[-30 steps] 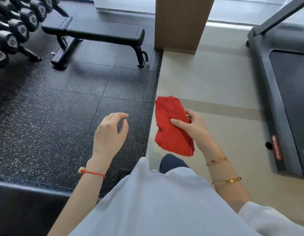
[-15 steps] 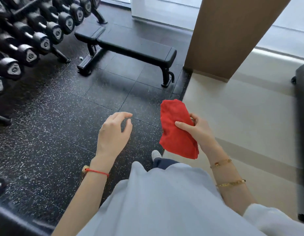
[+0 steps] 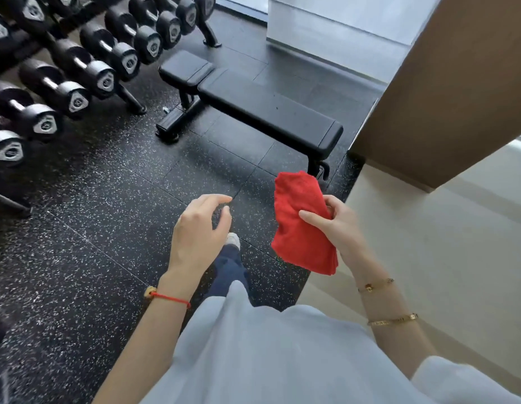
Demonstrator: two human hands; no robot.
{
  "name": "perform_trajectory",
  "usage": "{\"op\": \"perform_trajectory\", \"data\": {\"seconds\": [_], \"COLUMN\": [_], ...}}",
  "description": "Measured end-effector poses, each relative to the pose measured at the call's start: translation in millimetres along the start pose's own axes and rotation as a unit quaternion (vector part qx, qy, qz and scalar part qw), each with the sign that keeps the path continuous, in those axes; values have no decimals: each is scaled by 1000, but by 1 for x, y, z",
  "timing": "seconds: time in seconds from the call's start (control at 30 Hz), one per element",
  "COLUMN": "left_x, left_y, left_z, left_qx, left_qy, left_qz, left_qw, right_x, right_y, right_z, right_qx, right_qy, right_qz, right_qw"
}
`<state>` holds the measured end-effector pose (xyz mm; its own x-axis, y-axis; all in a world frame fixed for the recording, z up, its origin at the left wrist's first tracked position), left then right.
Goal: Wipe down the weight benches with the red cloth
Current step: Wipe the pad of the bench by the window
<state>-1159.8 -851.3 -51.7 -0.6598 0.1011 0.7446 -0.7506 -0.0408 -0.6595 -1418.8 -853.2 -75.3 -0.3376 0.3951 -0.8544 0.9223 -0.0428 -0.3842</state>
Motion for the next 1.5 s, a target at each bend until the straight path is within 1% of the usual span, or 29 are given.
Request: {"op": "perform_trajectory", "data": {"seconds": [0.13,0.23,0.43,0.7,0.9,1.03,1.27,1.37,1.5], "left_x": [-26,-44,-72,-83,-86,-84,-73,-77,-94], "left_y": [-5,-19,-45,-39,-6,31,98,129,181], "left_z": [83,153,285,408,493,557,671,706,743], "left_qx": [-11,-26,-65,-117,-135,-140,-142,-156,-190], "left_qy": [9,23,75,100,111,119,131,126,140], "left_qz": [-2,2,35,36,35,31,27,28,47], "left_qw": [1000,999,994,987,984,982,981,979,971], "right_x": [-29,-64,-123,-159,-164,-163,-170,-164,-138], "right_y": [27,48,80,94,89,69,16,8,12], "right_z": [69,122,214,299,379,442,572,621,676], "right_qx": [8,27,69,101,112,128,151,158,158], "right_qy": [9,12,32,76,95,103,118,127,136], "right_qz": [6,21,43,60,78,66,21,-1,-50], "right_qw": [1000,999,996,990,986,984,981,979,977]}}
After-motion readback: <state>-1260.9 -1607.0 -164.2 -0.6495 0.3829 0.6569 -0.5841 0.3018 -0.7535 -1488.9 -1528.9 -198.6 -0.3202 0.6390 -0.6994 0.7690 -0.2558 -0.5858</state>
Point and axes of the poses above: each hand's wrist, its own z-axis towards the middle knuckle, its own y-axis out of the palm, x = y × z, the point moved 1 cm from there along z, towards the middle knuckle, and after that the axes turned 10 degrees about -z, right-handed, at the moved point
